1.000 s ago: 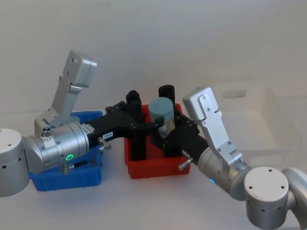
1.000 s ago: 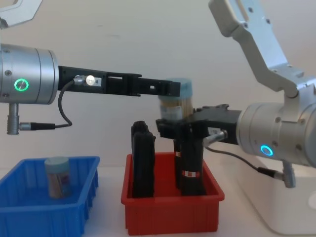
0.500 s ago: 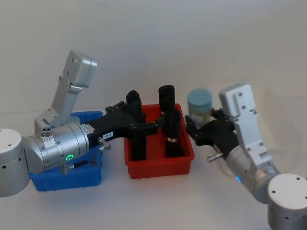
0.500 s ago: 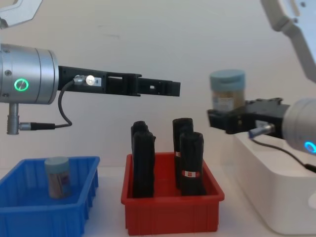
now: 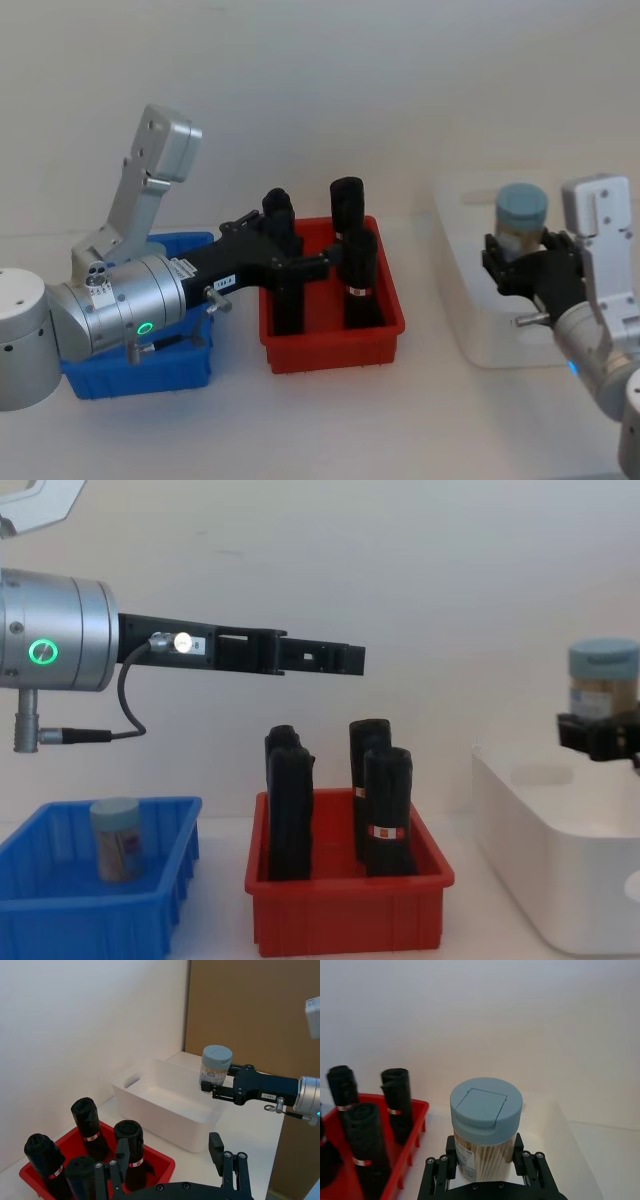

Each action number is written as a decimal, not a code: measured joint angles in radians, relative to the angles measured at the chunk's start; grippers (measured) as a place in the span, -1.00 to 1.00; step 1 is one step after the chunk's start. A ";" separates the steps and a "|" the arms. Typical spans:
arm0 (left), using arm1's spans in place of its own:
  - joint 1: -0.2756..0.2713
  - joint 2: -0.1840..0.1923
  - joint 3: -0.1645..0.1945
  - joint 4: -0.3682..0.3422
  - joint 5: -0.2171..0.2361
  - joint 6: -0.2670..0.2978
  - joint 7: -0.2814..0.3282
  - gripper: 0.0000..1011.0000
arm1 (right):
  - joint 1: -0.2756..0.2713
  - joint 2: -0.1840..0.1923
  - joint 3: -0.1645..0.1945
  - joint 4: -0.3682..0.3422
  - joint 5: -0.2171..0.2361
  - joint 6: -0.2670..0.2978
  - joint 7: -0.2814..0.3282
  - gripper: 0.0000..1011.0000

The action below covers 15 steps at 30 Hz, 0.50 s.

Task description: Pick the cotton swabs from the blue box and place them into the white box.

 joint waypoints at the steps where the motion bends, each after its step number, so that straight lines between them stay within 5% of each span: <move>1: 0.000 0.000 0.000 0.000 0.000 0.000 0.000 0.98 | 0.002 0.002 0.004 0.008 0.006 0.000 -0.003 0.23; 15: 0.000 0.000 0.000 0.000 0.000 0.000 0.000 0.98 | 0.086 0.014 0.067 0.198 0.091 0.010 -0.008 0.23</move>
